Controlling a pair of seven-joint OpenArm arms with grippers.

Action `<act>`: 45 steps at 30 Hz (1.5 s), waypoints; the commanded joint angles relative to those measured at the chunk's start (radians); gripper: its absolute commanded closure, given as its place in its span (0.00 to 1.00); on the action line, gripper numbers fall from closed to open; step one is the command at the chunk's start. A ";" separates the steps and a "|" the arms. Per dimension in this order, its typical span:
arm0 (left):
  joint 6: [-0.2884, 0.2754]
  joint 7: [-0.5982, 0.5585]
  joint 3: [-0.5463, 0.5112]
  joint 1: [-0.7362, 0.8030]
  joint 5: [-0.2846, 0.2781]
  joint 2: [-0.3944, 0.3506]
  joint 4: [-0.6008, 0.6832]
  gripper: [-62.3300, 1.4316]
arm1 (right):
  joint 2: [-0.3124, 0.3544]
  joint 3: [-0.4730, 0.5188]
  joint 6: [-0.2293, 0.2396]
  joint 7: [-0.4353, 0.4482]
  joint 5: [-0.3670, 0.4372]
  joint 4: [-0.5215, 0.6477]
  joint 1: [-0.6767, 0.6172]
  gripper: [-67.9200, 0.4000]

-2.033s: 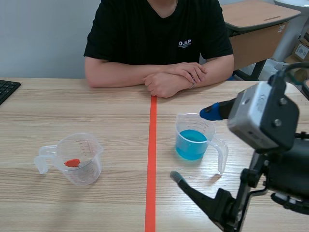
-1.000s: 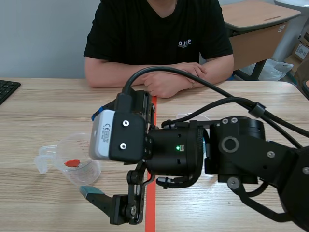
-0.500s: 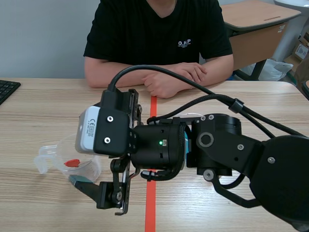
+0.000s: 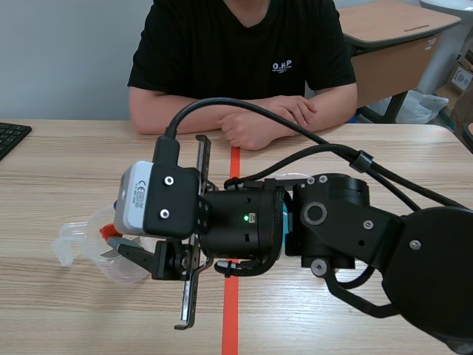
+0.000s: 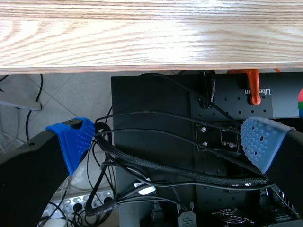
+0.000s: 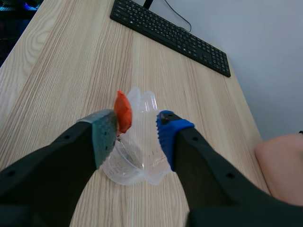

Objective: Do the redox reaction experiment.
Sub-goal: 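Lift the metal plate out of the left beaker, then move the plate over the blue solution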

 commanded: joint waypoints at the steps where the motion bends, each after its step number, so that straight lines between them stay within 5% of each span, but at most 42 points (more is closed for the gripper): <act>1: -0.008 -0.013 0.001 -0.001 0.000 0.003 0.010 0.00 | -0.005 0.008 -0.012 0.018 0.007 0.018 0.015 0.78; 10: -0.008 -0.013 0.001 -0.001 0.000 0.003 0.010 0.00 | -0.005 0.008 -0.069 0.051 0.007 0.018 0.017 0.97; 26: -0.010 -0.013 0.001 -0.003 0.000 0.040 0.010 0.00 | -0.005 0.082 -0.061 0.096 0.046 0.058 0.020 0.97; 37: -0.010 -0.013 0.001 -0.003 0.000 0.052 0.010 0.00 | 0.021 0.226 0.087 0.029 0.190 0.195 0.019 0.97; 45: -0.010 -0.014 0.001 -0.003 0.000 0.052 0.010 0.00 | 0.121 0.332 0.164 -0.077 0.341 0.341 0.014 0.97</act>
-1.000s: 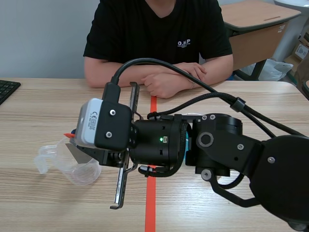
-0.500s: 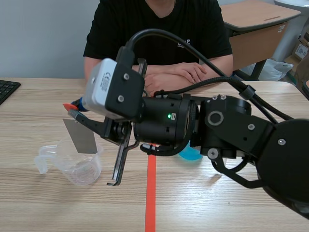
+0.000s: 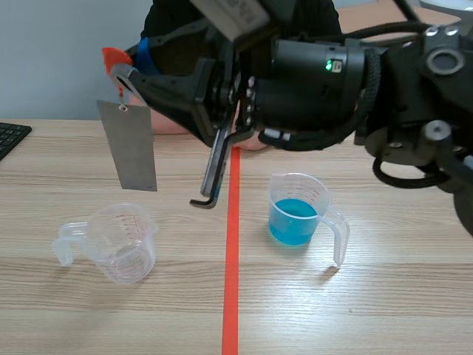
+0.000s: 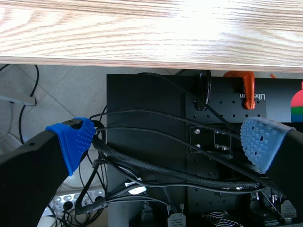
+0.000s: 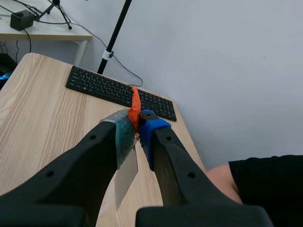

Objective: Do the redox reaction experiment.
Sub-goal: 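Move the plate over the blue solution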

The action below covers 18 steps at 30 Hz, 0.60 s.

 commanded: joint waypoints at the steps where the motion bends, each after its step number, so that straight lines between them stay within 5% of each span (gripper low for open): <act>1: -0.006 -0.014 0.001 -0.003 0.000 0.002 0.010 0.00 | 0.032 0.027 0.002 -0.006 0.043 0.030 0.014 0.97; 18: -0.006 -0.013 0.001 -0.003 0.001 0.002 0.010 0.00 | 0.377 0.285 0.005 -0.040 0.294 0.063 -0.073 0.97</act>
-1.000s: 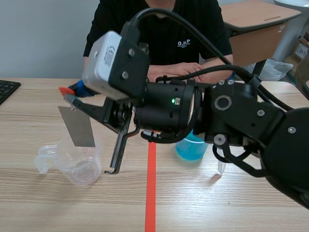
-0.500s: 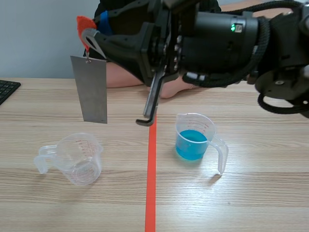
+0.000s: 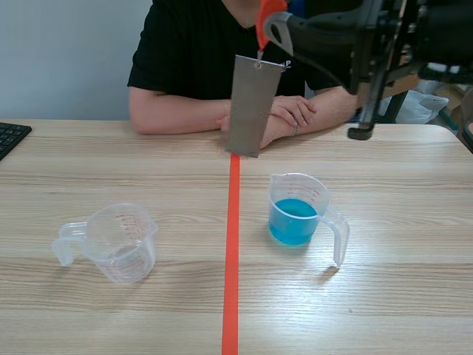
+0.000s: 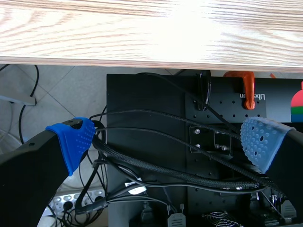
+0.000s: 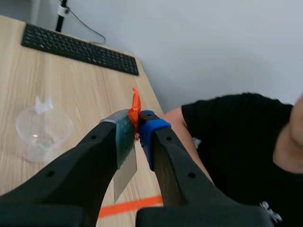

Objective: Do the redox reaction experiment.
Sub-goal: 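Move the plate over the blue solution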

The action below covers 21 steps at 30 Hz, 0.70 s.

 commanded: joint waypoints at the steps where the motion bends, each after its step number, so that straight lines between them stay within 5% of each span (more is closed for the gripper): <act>1: -0.006 -0.013 0.001 -0.002 0.002 0.002 0.010 0.00 | 0.027 0.034 -0.006 0.021 0.021 0.003 -0.021 0.97; 17: -0.006 0.003 0.001 -0.003 0.001 0.002 0.010 0.01 | 0.147 0.174 0.000 0.044 0.023 -0.013 -0.190 0.97; 21: -0.006 0.006 0.001 -0.003 0.001 0.002 0.010 0.30 | 0.147 0.174 0.000 0.045 0.023 -0.032 -0.189 0.97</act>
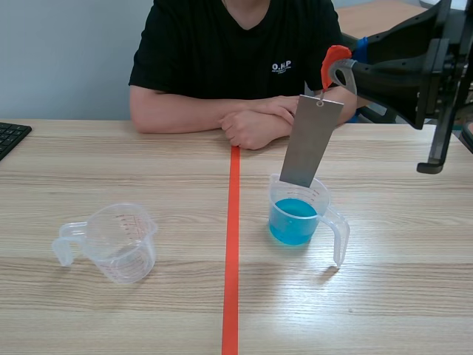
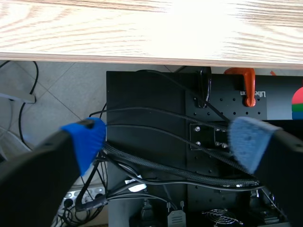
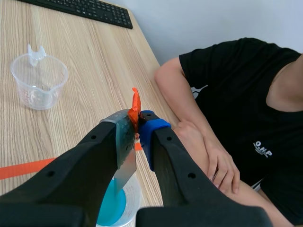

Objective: Do the redox reaction experiment.
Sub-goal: 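Move the plate over the blue solution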

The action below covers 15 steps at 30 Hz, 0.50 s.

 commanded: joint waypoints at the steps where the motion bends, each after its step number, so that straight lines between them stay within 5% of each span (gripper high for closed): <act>1: -0.006 -0.007 0.001 -0.003 0.000 0.002 0.010 0.37 | 0.010 0.009 -0.008 0.015 0.014 -0.005 0.022 0.97; 11: -0.029 -0.007 0.001 -0.003 0.000 0.002 0.010 0.90 | 0.010 0.009 -0.008 0.034 0.011 -0.013 0.022 0.97; 15: -0.074 -0.003 0.001 -0.003 0.000 0.001 0.010 0.91 | 0.010 0.009 -0.008 0.034 0.011 -0.013 0.022 0.97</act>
